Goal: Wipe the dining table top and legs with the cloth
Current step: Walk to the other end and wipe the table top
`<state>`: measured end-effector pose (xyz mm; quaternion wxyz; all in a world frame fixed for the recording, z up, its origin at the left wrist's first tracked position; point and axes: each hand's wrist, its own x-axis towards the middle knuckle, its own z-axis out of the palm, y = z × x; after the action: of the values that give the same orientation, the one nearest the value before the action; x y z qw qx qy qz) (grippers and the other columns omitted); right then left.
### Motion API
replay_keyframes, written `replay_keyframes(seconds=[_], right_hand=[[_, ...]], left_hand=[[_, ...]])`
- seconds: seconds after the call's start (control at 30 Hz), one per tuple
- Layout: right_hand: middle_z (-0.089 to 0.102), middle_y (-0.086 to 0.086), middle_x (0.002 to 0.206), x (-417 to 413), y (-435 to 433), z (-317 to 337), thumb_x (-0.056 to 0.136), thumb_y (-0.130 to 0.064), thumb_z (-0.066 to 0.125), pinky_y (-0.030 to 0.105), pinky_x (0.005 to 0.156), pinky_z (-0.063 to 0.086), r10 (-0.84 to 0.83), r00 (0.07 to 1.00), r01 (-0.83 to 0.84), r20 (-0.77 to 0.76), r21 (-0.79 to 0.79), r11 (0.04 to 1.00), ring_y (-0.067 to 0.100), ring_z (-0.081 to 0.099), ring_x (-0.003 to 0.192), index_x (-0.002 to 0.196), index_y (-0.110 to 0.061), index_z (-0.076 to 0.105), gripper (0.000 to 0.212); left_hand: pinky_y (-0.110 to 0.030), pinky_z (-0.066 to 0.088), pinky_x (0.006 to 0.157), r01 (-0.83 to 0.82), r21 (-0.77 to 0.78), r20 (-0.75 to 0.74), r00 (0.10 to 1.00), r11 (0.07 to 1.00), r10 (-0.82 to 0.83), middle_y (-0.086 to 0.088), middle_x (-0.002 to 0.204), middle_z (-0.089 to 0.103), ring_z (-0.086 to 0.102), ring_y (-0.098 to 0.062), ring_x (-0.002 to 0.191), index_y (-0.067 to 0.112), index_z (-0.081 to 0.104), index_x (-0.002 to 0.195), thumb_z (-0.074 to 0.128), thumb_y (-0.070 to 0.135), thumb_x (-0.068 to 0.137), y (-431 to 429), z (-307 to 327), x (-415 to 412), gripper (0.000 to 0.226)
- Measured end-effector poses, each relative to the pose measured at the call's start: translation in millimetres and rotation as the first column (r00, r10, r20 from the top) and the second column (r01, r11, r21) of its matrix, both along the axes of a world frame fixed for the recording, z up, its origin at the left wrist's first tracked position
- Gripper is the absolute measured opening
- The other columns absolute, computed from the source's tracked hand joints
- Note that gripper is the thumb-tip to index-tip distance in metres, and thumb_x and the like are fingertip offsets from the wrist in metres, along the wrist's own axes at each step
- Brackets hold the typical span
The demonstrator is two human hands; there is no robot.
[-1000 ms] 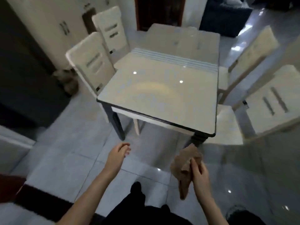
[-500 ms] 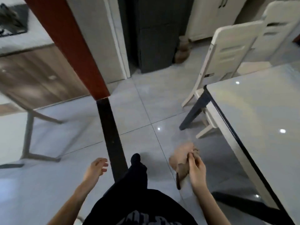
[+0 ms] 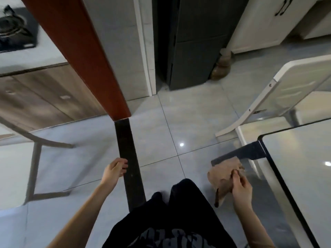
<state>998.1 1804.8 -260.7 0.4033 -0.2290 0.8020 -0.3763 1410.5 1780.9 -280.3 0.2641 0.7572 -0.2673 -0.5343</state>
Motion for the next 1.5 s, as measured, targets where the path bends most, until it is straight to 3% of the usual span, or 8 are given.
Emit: replay_keyframes(seconds=[0.13,0.33,0.43,0.6,0.83,1.0,1.17,1.5], right_hand=[[0.061,0.006,0.083,-33.2,-51.4,-12.2,0.098,-0.023,0.053,0.032,0.074,0.042,-0.079,0.997,0.079,0.016,-0.002,0.997,0.023,0.055,0.088,0.094,-0.007,0.063,0.019],[0.068,0.014,0.100,-75.9,-186.2,-32.6,0.097,-0.030,0.053,0.043,0.089,0.047,-0.126,0.992,0.126,0.007,0.002,0.992,0.029,0.062,0.099,0.105,-0.008,0.068,0.028],[0.063,0.007,0.089,-88.6,-259.9,-27.6,0.089,-0.043,0.055,0.037,0.078,0.046,-0.064,0.998,0.064,-0.008,-0.044,0.997,0.021,0.056,0.091,0.096,-0.014,0.065,0.032],[0.060,0.007,0.082,-102.4,-386.4,-2.6,0.100,-0.019,0.051,0.020,0.066,0.041,0.047,0.999,-0.044,0.026,-0.124,0.991,0.015,0.053,0.080,0.089,-0.005,0.063,0.021],[0.066,0.011,0.092,-124.0,-537.9,-6.1,0.098,-0.015,0.053,0.015,0.069,0.045,-0.052,0.997,0.061,0.051,-0.191,0.980,0.016,0.058,0.087,0.097,-0.002,0.067,0.019],[0.064,0.005,0.077,-156.5,-625.5,-9.5,0.099,-0.015,0.052,0.007,0.058,0.043,-0.190,0.980,0.199,0.066,-0.187,0.962,-0.009,0.055,0.061,0.088,-0.002,0.065,0.022],[0.043,0.021,0.067,-195.9,-674.1,-0.3,0.099,-0.019,0.052,0.022,0.053,0.034,-0.412,0.911,0.407,0.012,-0.176,0.896,0.004,0.039,0.053,0.075,0.005,0.052,0.034],[0.062,0.012,0.087,-302.5,-718.9,-8.0,0.099,-0.018,0.051,0.013,0.061,0.044,-0.734,0.679,0.730,0.003,-0.107,0.675,0.020,0.055,0.085,0.096,-0.007,0.065,0.018]], left_hand=[[-0.030,0.049,0.075,0.053,-0.043,-0.034,0.998,0.998,-0.055,-0.009,0.093,0.066,0.062,-0.025,0.085,0.014,0.064,0.096,0.042,0.019,0.098,-96.1,-4.2,-46.6,0.022],[-0.028,0.049,0.070,0.048,0.013,-0.069,0.997,0.999,-0.047,-0.010,0.091,0.067,0.062,-0.023,0.079,0.013,0.064,0.095,0.043,0.021,0.097,-235.4,-7.3,-110.1,0.023],[-0.028,0.048,0.071,0.084,-0.004,-0.069,0.994,0.996,-0.084,-0.010,0.091,0.066,0.061,-0.024,0.079,0.011,0.064,0.097,0.042,0.019,0.098,-293.8,4.4,-128.1,0.023],[-0.029,0.045,0.069,0.062,-0.026,-0.080,0.995,0.998,-0.064,-0.013,0.090,0.063,0.058,-0.025,0.076,0.009,0.062,0.095,0.040,0.015,0.099,-394.4,15.8,-136.6,0.023],[-0.031,0.043,0.066,0.020,0.007,-0.029,0.999,1.000,-0.020,-0.012,0.084,0.062,0.056,-0.024,0.068,0.004,0.060,0.101,0.040,0.015,0.098,-551.4,-0.9,-155.1,0.023],[-0.042,0.046,0.082,0.200,-0.074,0.020,0.980,0.977,-0.199,-0.018,0.093,0.064,0.059,-0.031,0.079,0.004,0.061,0.103,0.039,0.015,0.097,-701.7,-4.1,-194.6,0.024],[-0.028,0.041,0.065,0.437,-0.107,-0.013,0.897,0.893,-0.441,-0.014,0.085,0.062,0.056,-0.024,0.072,0.009,0.059,0.100,0.040,0.010,0.096,-856.5,14.3,-272.3,0.020],[-0.028,0.044,0.070,0.791,-0.105,-0.076,0.599,0.603,-0.797,-0.008,0.085,0.063,0.057,-0.021,0.077,0.016,0.060,0.091,0.038,0.014,0.099,-1008.8,7.3,-498.2,0.023]])
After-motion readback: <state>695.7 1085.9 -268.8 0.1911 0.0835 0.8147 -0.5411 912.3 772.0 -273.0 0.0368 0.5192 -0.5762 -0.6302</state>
